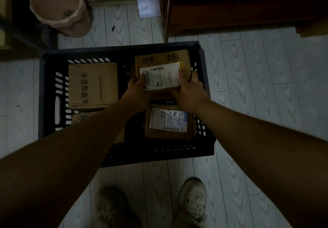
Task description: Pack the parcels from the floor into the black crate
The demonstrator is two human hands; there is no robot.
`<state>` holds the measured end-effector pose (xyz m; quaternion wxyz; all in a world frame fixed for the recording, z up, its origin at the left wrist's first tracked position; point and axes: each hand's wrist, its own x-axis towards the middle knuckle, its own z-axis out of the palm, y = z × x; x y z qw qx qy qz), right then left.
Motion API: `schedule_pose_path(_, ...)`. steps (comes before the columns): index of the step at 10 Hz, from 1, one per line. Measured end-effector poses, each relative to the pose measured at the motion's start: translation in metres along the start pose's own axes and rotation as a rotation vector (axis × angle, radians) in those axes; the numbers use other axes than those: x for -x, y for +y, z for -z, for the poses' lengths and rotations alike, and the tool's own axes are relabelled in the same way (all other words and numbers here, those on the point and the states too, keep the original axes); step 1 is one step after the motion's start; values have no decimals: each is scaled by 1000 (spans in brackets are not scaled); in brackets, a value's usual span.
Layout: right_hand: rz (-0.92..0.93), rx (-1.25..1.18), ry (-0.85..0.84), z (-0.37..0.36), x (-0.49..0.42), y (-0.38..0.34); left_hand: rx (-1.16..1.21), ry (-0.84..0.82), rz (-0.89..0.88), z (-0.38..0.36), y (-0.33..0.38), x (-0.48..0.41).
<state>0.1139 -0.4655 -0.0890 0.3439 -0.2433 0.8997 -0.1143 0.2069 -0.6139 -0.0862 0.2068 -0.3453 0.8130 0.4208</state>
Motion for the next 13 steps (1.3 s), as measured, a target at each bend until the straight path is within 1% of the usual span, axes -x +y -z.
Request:
schedule_pose_path(1, 57, 84, 114, 1, -2, -3, -45, 48, -34, 5, -6, -5)
schedule_pose_path(2, 99, 147, 207, 10, -13, 0, -209, 64, -145, 15, -10, -10)
schedule_pose_path(3, 100, 227, 224, 21, -28, 8, -316, -4, -225, 16, -7, -18)
schedule_pose_path(4, 111, 271, 221, 33, -48, 14, -329, -14, -267, 11, -7, -24)
schedule_pose_path(5, 112, 267, 195, 38, -68, 14, -366, -9, -279, 11, -12, -28)
schedule_pose_path(6, 99, 227, 205, 33, -75, 14, -349, -18, -296, 13, -15, -30)
schedule_pose_path(7, 95, 246, 228, 27, -70, 11, -428, -5, -337, 18, -22, -30)
schedule_pose_path(8, 86, 257, 227, 22, -65, 7, -430, 59, -324, 24, -20, -32)
schedule_pose_path(9, 69, 277, 229, 22, -71, 1, -425, 32, -270, 23, -8, -39)
schedule_pose_path(10, 47, 293, 245, 20, -76, 0, -462, -30, -227, 19, -6, -45)
schedule_pose_path(11, 54, 288, 232, 18, -74, 1, -497, -44, -217, 21, -8, -46)
schedule_pose_path(12, 24, 246, 170, 28, -71, -3, -485, -44, -211, 22, -3, -44)
schedule_pose_path(13, 32, 239, 154, 39, -53, -10, -444, -12, -177, 33, 3, -34)
